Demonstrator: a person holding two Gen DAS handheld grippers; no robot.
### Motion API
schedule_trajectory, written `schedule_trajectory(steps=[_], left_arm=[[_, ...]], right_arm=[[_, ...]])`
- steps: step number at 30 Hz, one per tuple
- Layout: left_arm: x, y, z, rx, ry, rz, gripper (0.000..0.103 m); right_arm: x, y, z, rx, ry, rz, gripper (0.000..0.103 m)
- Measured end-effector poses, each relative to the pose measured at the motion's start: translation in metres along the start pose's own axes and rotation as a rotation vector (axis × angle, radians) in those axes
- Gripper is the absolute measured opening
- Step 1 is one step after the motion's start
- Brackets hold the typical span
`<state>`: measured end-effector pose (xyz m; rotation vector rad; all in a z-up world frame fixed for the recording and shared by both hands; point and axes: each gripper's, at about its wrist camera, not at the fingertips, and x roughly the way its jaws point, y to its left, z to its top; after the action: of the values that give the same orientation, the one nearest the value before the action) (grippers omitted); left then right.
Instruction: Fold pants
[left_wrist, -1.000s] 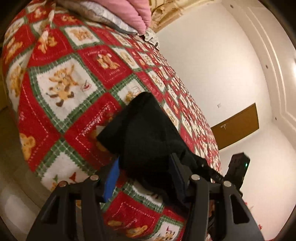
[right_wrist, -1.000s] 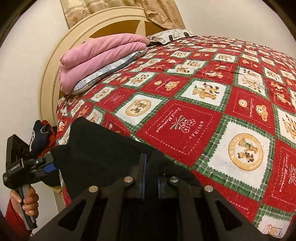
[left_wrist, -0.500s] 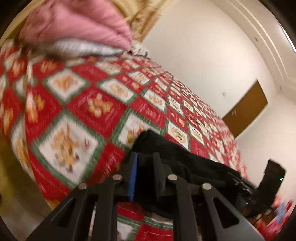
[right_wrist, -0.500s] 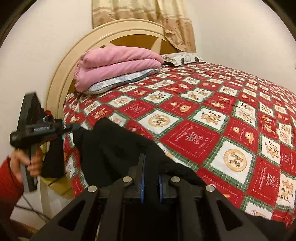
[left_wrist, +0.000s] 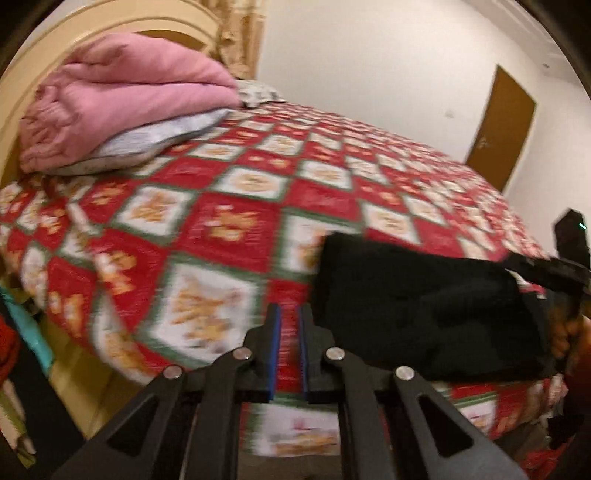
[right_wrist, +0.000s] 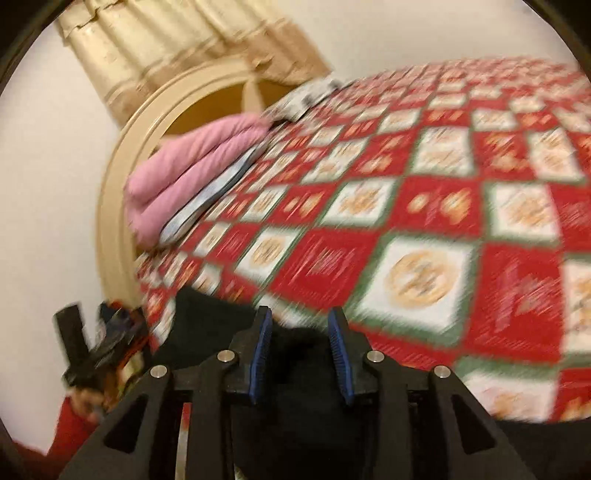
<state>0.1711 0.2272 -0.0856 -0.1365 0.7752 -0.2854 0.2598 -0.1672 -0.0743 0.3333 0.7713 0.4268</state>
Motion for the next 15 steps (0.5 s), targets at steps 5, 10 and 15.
schedule_trajectory(steps=[5,10,15], left_arm=[[0.010,-0.024,-0.008,-0.013,0.054,-0.017,0.030],[0.003,-0.019,-0.028,-0.153,0.027,-0.015,0.050],[-0.001,-0.010,-0.045,-0.270,0.027,-0.036,0.055]], right_arm=[[-0.011,0.042,-0.005,-0.200,-0.042,-0.041,0.033],[0.029,0.104,-0.013,-0.436,0.041,0.006,0.033],[0.104,0.173,-0.014,-0.666,0.195,0.063,0.033]])
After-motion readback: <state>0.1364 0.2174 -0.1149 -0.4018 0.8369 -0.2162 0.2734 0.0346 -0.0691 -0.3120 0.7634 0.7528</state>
